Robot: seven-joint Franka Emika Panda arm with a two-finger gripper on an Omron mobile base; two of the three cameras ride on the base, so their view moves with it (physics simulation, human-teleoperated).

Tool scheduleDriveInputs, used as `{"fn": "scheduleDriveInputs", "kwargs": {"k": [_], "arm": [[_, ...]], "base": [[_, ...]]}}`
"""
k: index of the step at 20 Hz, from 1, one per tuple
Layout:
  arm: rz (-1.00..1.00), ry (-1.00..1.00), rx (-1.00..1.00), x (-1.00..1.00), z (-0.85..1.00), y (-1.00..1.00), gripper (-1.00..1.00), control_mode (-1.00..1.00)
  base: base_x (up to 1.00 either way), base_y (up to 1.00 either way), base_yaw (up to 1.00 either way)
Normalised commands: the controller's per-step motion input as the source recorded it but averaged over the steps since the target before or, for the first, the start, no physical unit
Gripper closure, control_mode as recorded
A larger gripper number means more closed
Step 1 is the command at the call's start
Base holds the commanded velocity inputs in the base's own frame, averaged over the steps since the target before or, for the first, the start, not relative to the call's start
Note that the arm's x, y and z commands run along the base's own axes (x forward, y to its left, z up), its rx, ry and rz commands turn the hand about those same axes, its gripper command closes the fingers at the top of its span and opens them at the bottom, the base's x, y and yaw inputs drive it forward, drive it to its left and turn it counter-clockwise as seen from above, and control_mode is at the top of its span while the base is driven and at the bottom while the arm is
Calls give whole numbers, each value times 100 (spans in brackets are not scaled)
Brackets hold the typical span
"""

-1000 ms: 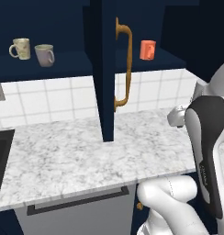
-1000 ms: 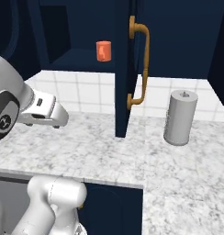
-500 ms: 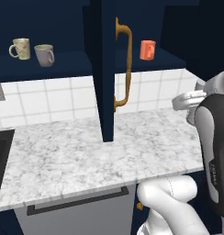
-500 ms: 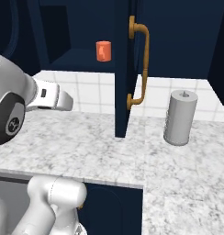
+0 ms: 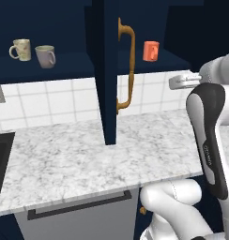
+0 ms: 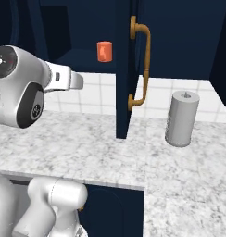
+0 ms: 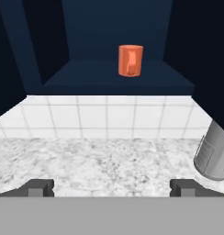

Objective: Gather all objects into one cabinet and sort the glasses and bowls to opposite sides.

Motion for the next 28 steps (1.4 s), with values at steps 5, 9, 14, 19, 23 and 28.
{"fn": "scheduleDriveInputs", "kwargs": {"k": [5,9,14,19,23,28], "arm": [[0,-3,0,58,34,0,-100,-100],[0,0,0,48,21,-1,-100,-100],[0,0,0,47,2,-5,-100,-100],[0,0,0,44,4,-14,-100,-100],[0,-1,0,42,-10,-1,-100,-100],[0,-1,0,38,-23,-3,-100,-100]], "base": [[0,0,0],[0,0,0],[0,0,0],[0,0,0],[0,0,0],[0,0,0]]}}
